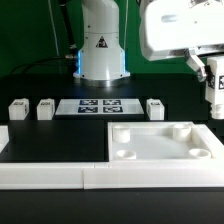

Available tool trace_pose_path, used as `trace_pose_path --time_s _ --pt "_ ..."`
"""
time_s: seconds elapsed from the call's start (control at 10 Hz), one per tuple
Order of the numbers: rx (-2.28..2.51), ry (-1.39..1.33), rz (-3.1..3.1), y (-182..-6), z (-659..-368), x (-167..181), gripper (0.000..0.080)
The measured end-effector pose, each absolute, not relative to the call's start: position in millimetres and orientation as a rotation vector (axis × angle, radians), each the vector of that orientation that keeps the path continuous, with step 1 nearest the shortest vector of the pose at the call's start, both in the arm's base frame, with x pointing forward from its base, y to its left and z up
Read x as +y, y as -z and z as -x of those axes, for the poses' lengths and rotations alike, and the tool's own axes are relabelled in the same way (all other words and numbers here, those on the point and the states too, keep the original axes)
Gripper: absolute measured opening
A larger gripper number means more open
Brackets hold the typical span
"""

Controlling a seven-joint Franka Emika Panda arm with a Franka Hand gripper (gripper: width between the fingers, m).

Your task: Assemble square table

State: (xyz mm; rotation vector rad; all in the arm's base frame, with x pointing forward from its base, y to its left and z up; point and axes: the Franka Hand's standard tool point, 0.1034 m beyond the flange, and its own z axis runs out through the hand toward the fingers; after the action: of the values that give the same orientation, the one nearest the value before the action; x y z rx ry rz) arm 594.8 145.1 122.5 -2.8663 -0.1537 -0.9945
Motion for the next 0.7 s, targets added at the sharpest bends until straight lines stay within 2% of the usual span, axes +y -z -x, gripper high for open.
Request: trace_pose_path --time_s 0.1,0.2,0.4,0.7 --pt "-0.256 0.887 2.944 -88.8 -584 139 0.0291" --pt "-0.258 0.921 2.950 -96.4 -597 126 0.0291" --pt "-0.254 0.921 2.956 -87.6 -605 121 0.0291" --pt "-0.252 0.921 2.964 -90.3 -614 113 0.0291"
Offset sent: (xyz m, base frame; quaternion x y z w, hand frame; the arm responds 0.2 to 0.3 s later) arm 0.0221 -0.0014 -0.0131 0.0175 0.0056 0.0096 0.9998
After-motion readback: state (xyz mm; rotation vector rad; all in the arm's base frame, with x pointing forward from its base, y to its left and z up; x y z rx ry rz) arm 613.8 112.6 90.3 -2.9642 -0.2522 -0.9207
